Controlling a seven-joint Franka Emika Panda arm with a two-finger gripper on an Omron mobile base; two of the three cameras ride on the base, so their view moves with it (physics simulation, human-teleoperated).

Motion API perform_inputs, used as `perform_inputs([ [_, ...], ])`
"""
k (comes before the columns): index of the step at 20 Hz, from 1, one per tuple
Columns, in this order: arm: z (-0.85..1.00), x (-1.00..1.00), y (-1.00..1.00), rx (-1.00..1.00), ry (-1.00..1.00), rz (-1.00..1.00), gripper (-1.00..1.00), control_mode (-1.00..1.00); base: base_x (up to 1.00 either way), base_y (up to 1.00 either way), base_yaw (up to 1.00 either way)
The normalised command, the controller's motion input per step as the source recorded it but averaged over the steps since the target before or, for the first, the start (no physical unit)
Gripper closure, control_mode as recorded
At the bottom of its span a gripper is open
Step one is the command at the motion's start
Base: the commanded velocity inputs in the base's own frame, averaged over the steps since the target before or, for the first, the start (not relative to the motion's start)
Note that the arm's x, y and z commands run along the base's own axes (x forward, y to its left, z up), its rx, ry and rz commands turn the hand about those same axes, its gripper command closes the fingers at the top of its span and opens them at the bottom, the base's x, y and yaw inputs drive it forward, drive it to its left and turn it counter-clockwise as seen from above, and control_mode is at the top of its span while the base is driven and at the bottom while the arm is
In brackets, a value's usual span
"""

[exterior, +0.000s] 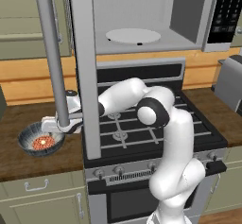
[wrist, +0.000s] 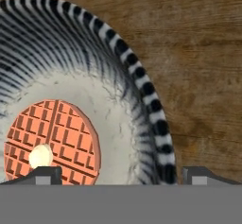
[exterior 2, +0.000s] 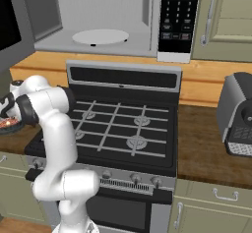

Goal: Open the microwave, place the bowl with waffle inside the microwave, then close the microwave door and turn it on.

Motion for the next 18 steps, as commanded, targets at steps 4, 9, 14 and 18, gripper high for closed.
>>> perform_inputs([
  [4, 0.0, 0.0, 0.0, 0.0, 0.0, 0.0, 1.0, -1.0, 0.0, 0.0, 0.0],
  [9, 0.0, 0.0, 0.0, 0.0, 0.0, 0.0, 1.0, -1.0, 0.0, 0.0, 0.0],
  [14, 0.0, 0.0, 0.0, 0.0, 0.0, 0.0, 1.0, -1.0, 0.0, 0.0, 0.0],
  [18, 0.0, 0.0, 0.0, 0.0, -0.02, 0.0, 1.0, -1.0, 0.0, 0.0, 0.0],
])
